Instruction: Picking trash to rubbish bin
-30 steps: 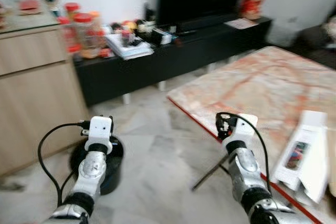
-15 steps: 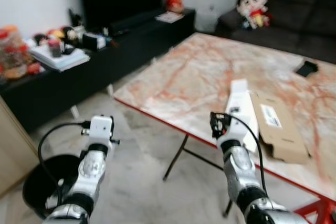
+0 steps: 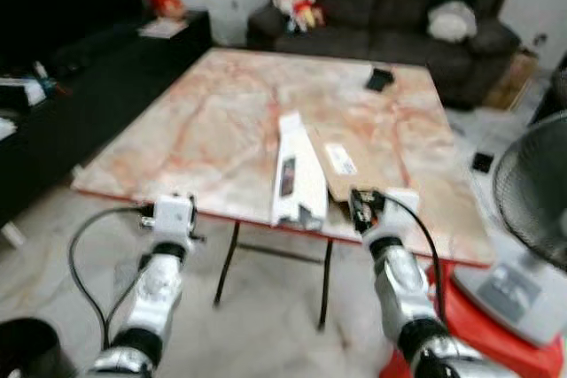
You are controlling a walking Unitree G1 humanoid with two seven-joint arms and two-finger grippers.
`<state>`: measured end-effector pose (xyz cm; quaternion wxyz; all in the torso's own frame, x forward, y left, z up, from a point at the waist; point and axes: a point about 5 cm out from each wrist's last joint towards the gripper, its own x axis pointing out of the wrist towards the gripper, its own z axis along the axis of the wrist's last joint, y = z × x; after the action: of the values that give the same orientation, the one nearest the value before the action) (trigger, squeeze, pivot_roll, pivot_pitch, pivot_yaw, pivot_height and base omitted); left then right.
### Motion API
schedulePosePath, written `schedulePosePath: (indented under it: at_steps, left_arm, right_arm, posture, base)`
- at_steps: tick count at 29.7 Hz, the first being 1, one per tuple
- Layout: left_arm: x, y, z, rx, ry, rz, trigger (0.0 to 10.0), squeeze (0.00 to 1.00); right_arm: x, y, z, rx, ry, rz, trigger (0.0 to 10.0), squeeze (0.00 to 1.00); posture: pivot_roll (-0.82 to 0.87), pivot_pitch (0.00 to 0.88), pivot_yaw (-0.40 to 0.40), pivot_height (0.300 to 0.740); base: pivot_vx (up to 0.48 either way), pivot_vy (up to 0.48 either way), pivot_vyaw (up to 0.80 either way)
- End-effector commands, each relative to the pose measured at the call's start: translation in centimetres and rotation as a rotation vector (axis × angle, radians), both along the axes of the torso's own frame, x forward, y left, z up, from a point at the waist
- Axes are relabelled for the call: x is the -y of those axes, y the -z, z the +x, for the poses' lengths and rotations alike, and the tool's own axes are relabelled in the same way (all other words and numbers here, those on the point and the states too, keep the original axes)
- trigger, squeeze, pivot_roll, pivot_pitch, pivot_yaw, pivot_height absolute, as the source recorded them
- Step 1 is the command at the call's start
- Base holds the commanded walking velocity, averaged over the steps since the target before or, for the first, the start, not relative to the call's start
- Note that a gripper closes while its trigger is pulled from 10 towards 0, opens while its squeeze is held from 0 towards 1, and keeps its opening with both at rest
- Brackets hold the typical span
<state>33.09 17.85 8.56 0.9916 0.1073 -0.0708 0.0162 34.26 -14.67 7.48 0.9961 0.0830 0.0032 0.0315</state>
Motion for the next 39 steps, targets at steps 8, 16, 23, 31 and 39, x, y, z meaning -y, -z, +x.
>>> schedulePosePath:
  at_steps: [8,16,23,31,39]
  left_arm:
    - [-0.4,-0.2,0.0,0.011,0.004,0.013,10.0,0.0]
    - [-0.4,-0.3,0.0,0.015,0.008,0.014,10.0,0.0]
    - [-0.3,-0.3,0.0,0.015,0.008,0.013,10.0,0.0]
    - [-0.1,-0.6,0.3,0.019,0.014,0.011,10.0,0.0]
    - [-0.3,-0.7,0.4,0.02,0.004,0.012,10.0,0.0]
  right_arm:
    - [-0.7,-0.5,0.2,0.026,-0.02,0.0,10.0,0.0]
    - [-1.2,-0.5,0.2,0.025,-0.035,0.002,10.0,0.0]
    - [-1.4,-0.5,0.2,0.024,-0.046,0.002,10.0,0.0]
    - [-1.5,-0.8,0.4,0.027,-0.052,0.004,10.0,0.0]
    - [-1.7,-0.6,0.3,0.029,-0.06,0.007,10.0,0.0]
  posture:
    - [0.01,0.0,-0.021,0.74]
    - [0.01,0.0,-0.024,0.74]
    - [0.02,0.0,-0.03,0.74]
    - [0.02,0.0,-0.029,0.74]
    - [0.02,0.0,-0.036,0.74]
  base:
    - [0.0,0.0,-0.78]
    - [0.0,0.0,-0.78]
    - [0.0,0.0,-0.78]
    - [0.0,0.0,-0.78]
    - [0.0,0.0,-0.48]
